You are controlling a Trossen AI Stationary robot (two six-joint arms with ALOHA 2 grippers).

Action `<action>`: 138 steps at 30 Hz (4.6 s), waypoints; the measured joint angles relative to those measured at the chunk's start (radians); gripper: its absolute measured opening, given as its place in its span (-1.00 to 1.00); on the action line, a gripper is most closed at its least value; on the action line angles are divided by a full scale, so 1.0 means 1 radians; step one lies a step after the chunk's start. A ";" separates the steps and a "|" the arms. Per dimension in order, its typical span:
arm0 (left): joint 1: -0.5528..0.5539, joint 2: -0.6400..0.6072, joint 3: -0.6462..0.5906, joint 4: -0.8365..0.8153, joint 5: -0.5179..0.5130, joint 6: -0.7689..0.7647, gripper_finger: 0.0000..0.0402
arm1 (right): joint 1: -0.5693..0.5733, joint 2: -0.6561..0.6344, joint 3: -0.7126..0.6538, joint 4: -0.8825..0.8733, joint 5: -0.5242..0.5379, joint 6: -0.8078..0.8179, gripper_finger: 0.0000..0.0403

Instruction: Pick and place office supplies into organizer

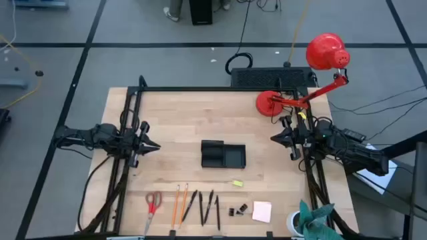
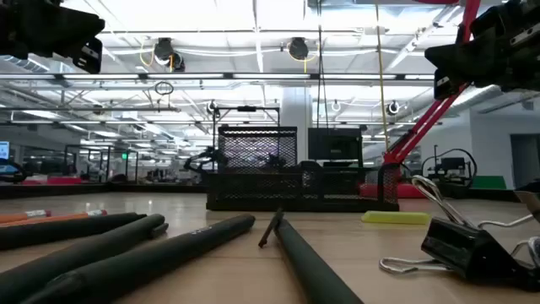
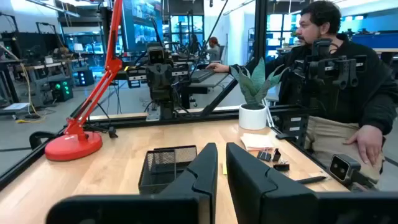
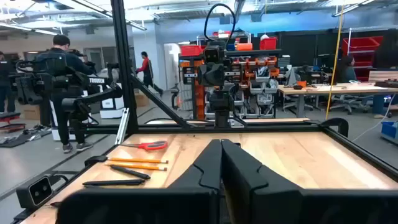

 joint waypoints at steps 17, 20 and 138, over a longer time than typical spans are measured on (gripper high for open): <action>0.000 0.000 0.000 0.000 0.000 0.000 -0.79 | 0.000 0.000 0.000 0.000 0.000 0.000 -0.98; 0.000 0.000 0.000 0.000 0.000 0.000 -0.79 | 0.000 0.000 0.000 0.000 0.000 0.000 -0.98; 0.000 0.163 0.000 0.073 -0.274 -0.078 -0.79 | 0.010 0.055 0.042 0.120 0.028 -0.082 -0.98</action>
